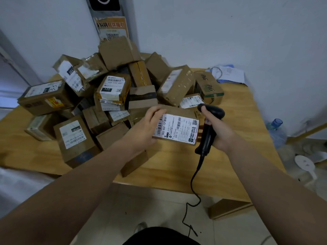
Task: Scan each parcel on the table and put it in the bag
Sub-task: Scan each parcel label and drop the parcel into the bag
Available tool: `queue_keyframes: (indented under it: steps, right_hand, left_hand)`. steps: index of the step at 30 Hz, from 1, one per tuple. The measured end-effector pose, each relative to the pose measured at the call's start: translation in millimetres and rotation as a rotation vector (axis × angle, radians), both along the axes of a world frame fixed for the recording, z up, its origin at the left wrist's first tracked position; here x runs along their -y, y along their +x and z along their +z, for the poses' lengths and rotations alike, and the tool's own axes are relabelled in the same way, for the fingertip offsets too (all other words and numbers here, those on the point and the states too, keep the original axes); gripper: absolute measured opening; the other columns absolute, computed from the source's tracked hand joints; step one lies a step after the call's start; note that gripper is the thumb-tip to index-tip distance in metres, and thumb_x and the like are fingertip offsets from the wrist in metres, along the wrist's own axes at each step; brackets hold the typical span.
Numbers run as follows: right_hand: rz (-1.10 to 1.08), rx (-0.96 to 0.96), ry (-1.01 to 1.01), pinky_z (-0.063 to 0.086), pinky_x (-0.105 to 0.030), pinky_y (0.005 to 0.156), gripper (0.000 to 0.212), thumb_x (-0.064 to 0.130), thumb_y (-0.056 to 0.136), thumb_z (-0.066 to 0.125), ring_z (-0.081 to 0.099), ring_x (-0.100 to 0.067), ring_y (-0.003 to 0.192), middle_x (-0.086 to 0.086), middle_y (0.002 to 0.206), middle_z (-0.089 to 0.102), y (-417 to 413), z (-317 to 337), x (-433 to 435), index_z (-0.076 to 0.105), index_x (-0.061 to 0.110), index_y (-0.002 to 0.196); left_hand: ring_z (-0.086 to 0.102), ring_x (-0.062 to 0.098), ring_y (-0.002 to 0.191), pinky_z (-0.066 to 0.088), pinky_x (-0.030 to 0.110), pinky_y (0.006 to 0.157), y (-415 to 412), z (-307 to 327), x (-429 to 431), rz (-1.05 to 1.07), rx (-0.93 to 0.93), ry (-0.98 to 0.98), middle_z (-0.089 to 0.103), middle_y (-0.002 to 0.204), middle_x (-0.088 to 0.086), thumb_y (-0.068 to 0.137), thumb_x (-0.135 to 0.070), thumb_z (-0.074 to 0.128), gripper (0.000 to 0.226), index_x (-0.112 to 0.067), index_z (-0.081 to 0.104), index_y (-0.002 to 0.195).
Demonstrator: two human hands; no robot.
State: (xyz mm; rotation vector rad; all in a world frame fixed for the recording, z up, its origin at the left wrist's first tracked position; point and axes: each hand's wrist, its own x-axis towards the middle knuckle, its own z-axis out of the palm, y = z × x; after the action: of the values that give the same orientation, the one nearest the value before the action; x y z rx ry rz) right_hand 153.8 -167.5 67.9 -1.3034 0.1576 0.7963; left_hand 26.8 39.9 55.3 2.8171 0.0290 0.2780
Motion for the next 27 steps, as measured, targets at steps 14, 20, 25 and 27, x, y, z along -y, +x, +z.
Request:
queue_keyframes:
  steps: [14,20,25,27]
  right_hand:
    - [-0.007,-0.205,0.199,0.054,-0.041,0.078,0.030,0.033,0.087,0.067,0.070,-0.027,0.094,-0.011,0.104,0.074,-27.7,-13.2,-3.0,0.071,0.009,0.105]
    - [0.003,-0.199,0.372,0.051,-0.047,0.090,0.033,0.037,0.088,0.061,0.067,-0.028,0.105,-0.011,0.115,0.071,-32.0,-14.0,-4.0,0.072,0.013,0.108]
    - [0.021,-0.152,0.309,0.060,-0.035,0.071,0.028,0.034,0.092,0.059,0.072,-0.023,0.083,-0.009,0.097,0.074,-37.6,-4.3,-18.1,0.070,0.012,0.105]
    - [0.043,-0.117,0.269,0.060,-0.033,0.064,0.029,0.035,0.093,0.057,0.072,-0.022,0.082,-0.008,0.094,0.074,-37.1,-0.1,-20.4,0.071,0.013,0.106]
  left_hand:
    - [0.037,0.003,0.131,0.039,0.018,0.098,3.2,4.2,4.7,0.087,0.093,-0.664,0.022,0.153,-0.008,0.084,-0.014,0.073,0.098,-0.035,0.005,0.152]
    - [0.031,0.019,0.141,0.025,0.048,0.115,-1.4,15.3,16.2,0.231,0.056,-1.515,0.036,0.153,-0.002,0.076,-0.057,0.066,0.093,-0.045,0.010,0.150]
    - [0.032,0.014,0.139,0.031,0.036,0.109,2.2,25.2,35.6,0.112,-0.052,-1.241,0.030,0.154,-0.007,0.078,-0.044,0.072,0.100,-0.039,0.004,0.151]
    - [0.041,0.009,0.131,0.039,0.029,0.102,6.3,26.2,34.0,0.127,-0.025,-1.200,0.039,0.145,-0.010,0.086,-0.031,0.068,0.083,-0.035,0.014,0.149]
